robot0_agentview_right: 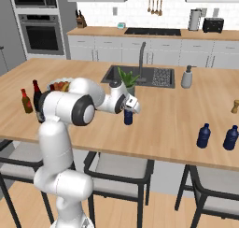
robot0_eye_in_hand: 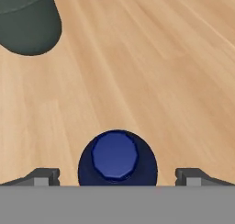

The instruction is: Move the plastic bottles in the middle to the plastics group, and the glass bottles in the middle to the glass group.

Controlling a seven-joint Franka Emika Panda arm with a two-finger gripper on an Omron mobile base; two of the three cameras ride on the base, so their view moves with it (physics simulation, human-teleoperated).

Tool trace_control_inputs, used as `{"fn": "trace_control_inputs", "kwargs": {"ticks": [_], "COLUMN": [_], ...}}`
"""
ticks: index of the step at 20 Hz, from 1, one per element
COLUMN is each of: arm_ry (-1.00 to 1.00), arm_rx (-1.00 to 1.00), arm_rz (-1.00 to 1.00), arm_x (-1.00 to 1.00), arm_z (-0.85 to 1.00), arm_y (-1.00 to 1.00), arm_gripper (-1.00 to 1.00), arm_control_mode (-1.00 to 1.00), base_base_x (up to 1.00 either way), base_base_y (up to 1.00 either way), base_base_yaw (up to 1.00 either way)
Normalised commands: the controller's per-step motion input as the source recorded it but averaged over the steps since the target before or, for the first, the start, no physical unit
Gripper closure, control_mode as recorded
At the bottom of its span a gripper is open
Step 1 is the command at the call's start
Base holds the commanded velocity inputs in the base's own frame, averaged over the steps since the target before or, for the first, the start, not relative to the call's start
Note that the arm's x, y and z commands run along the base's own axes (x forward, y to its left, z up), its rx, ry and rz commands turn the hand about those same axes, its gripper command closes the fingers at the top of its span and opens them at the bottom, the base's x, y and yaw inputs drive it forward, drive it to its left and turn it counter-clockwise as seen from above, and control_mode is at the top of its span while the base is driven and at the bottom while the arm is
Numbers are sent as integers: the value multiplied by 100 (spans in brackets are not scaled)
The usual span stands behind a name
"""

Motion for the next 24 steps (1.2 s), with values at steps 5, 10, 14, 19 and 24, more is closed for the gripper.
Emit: {"fn": "trace_control_inputs", "kwargs": {"ticks": [5,10,14,19,24], "arm_ry": [0,0,0,-3,0], "arm_rx": [-1,-3,-4,-1,5], "arm_rz": [0,0,0,0,0], "arm_x": [23,17,0,-20,-60], "arm_z": [-9,-15,-10,0,27], "arm_y": [-3,-11,-27,-40,-26], "arm_gripper": [-100,100,100,100,100], "arm_control_mode": [-100,-100,-100,-100,-100], "base_base_x": [0,0,0,0,0], "base_base_y": [0,0,0,0,0], "base_base_yaw": [0,0,0,0,0]}}
